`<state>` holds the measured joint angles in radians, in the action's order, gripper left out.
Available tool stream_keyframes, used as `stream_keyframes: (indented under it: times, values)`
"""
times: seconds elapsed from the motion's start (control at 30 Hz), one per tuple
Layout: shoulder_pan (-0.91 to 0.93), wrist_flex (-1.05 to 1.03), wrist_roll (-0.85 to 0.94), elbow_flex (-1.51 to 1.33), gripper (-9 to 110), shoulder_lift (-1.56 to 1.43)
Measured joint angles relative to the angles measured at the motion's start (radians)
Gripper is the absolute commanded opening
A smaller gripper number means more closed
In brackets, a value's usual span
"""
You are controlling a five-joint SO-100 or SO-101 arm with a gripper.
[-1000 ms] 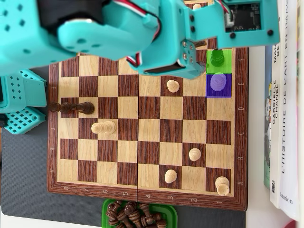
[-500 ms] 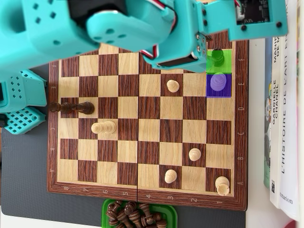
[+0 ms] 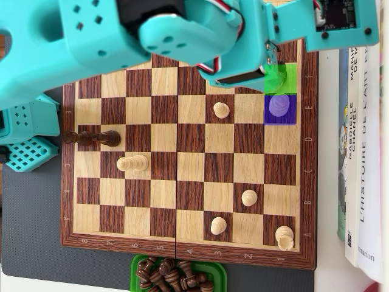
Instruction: Play chess
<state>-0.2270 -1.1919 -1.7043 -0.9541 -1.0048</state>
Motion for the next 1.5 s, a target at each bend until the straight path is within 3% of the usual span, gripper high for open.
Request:
stream_keyframes:
  times: [1.5]
  values:
    - [0.023,0.000,0.000,0.014,14,0.034]
